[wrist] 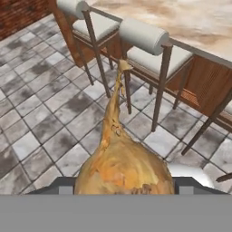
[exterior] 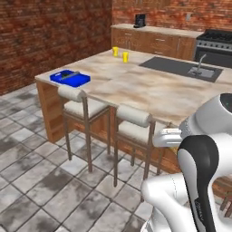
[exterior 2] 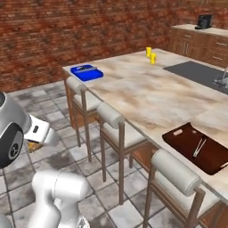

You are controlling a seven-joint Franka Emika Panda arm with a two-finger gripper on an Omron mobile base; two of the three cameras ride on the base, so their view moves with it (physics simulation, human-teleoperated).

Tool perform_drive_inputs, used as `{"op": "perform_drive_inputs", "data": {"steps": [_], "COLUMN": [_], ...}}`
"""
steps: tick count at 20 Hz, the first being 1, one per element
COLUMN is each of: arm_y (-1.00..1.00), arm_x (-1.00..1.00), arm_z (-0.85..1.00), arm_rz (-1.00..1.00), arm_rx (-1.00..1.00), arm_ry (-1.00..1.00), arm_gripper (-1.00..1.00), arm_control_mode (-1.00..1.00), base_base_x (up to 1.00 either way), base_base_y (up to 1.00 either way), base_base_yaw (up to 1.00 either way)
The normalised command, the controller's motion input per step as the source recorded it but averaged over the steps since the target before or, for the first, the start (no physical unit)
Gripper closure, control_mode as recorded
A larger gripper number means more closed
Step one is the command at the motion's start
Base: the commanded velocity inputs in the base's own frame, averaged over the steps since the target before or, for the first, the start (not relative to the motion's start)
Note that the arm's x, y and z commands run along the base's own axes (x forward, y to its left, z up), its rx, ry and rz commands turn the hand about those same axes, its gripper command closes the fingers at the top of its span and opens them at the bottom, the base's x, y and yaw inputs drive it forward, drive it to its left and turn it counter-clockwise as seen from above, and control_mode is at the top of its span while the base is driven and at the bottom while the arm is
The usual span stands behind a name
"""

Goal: Gather the onion and eggplant from the fridge and place them on a tray on the dining counter. Then gather the chicken drumstick and steak from the fridge and place them on the other tray.

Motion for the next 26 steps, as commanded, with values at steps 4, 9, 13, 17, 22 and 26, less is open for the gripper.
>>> {"op": "perform_drive_inputs", "data": {"steps": [4, 9, 13, 17, 22, 26], "arm_y": [0.00, 0.00, 0.00, 0.00, 0.00, 0.00], "arm_x": [0.00, 0.00, 0.00, 0.00, 0.00, 0.00], "arm_z": [0.00, 0.00, 0.00, 0.00, 0.00, 0.00], "arm_rz": [0.00, 0.00, 0.00, 0.00, 0.00, 0.00], "arm_rx": [0.00, 0.00, 0.00, 0.00, 0.00, 0.00], "arm_ry": [0.00, 0.00, 0.00, 0.00, 0.00, 0.00], "arm_gripper": [1.00, 1.00, 1.00, 1.00, 1.00, 1.00], "arm_control_mode": [1.00, 1.00, 1.00, 1.00, 1.00, 1.00], "base_base_x": [0.80, 0.80, 0.82, 0.84, 0.94, 0.96], "base_base_y": [1.00, 1.00, 1.00, 1.00, 1.00, 0.99], "base_base_yaw": [-0.22, -0.22, -0.23, -0.24, -0.31, -0.34]}}
